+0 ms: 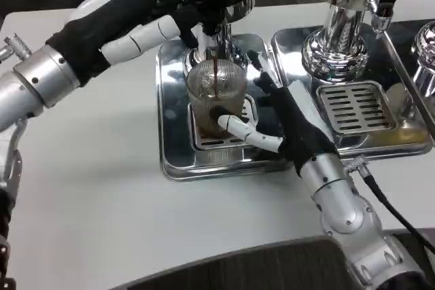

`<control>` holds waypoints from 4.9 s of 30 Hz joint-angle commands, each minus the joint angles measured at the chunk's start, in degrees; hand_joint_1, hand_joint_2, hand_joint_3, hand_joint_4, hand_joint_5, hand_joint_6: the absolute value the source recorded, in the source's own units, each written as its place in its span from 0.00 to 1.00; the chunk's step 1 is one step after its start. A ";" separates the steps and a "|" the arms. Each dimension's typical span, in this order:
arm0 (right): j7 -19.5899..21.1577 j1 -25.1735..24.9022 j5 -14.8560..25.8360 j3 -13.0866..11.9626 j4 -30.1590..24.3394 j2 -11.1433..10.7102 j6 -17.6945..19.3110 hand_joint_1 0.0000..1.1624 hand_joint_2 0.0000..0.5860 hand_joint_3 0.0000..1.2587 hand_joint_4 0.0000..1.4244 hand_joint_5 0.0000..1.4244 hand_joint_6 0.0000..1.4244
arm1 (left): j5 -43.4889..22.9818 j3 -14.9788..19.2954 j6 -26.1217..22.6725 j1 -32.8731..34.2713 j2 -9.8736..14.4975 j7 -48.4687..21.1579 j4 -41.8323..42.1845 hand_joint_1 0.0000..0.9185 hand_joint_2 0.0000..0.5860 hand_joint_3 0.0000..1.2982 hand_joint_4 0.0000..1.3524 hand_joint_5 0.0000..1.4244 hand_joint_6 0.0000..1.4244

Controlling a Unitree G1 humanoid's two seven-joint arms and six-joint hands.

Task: Grasp the cup under the faucet to collect the drink, then remove the cup.

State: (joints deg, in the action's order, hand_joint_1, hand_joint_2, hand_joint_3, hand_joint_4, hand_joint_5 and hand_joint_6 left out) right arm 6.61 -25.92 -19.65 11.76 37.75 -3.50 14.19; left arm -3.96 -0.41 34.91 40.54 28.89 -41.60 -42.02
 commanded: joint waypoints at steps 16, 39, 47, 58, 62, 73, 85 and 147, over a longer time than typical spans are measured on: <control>3.08 -7.41 -1.03 1.14 10.68 2.31 2.87 0.62 0.27 0.00 0.00 0.06 0.18 | -0.82 0.02 0.14 -1.22 -0.02 -1.42 2.47 0.04 0.19 0.21 0.18 0.20 0.39; 6.99 -10.26 -0.86 0.92 15.86 5.38 2.26 0.63 0.26 0.00 0.00 0.12 0.24 | -1.38 1.81 -1.23 -2.70 -0.19 -0.27 4.29 0.00 0.15 0.18 0.16 0.21 0.39; 7.60 -9.95 -0.95 1.03 15.48 6.01 1.42 0.60 0.26 0.00 0.00 0.12 0.25 | -2.25 7.41 -0.83 -5.54 -1.10 8.15 7.38 0.00 0.08 0.08 0.03 0.15 0.32; 8.19 -10.43 -0.59 0.93 15.98 6.71 1.16 0.58 0.27 0.00 0.00 0.13 0.25 | 1.81 9.77 -3.47 -8.77 4.16 14.98 11.14 0.00 0.08 0.06 0.00 0.07 0.24; 8.46 -10.75 -0.59 0.93 16.41 6.87 1.08 0.58 0.27 0.00 0.00 0.13 0.25 | 2.80 9.86 -5.36 -10.36 5.88 15.78 11.12 0.00 0.09 0.08 0.00 0.06 0.24; 9.71 -11.46 -0.76 0.99 17.52 7.64 0.61 0.56 0.30 0.00 0.00 0.16 0.28 | 5.14 9.72 -10.79 -18.06 9.20 15.95 14.02 0.00 0.13 0.11 0.04 0.09 0.29; 15.44 -11.82 -3.45 2.94 17.80 8.40 -0.40 0.57 0.28 0.03 0.05 0.20 0.34 | 4.47 9.34 -12.69 -23.89 9.81 14.54 16.53 0.00 0.18 0.16 0.07 0.11 0.29; 30.08 -6.19 -8.41 4.18 11.63 6.74 -0.28 0.64 0.33 0.37 0.39 0.56 0.77 | 6.84 2.60 -6.21 -20.36 5.39 13.46 9.16 0.00 0.22 0.15 0.09 0.12 0.28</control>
State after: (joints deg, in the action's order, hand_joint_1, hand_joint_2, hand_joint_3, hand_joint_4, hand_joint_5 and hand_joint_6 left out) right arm 34.44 -32.37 -27.79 16.37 51.37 3.60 13.16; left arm 2.61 2.99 27.71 19.14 34.85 -27.69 -32.14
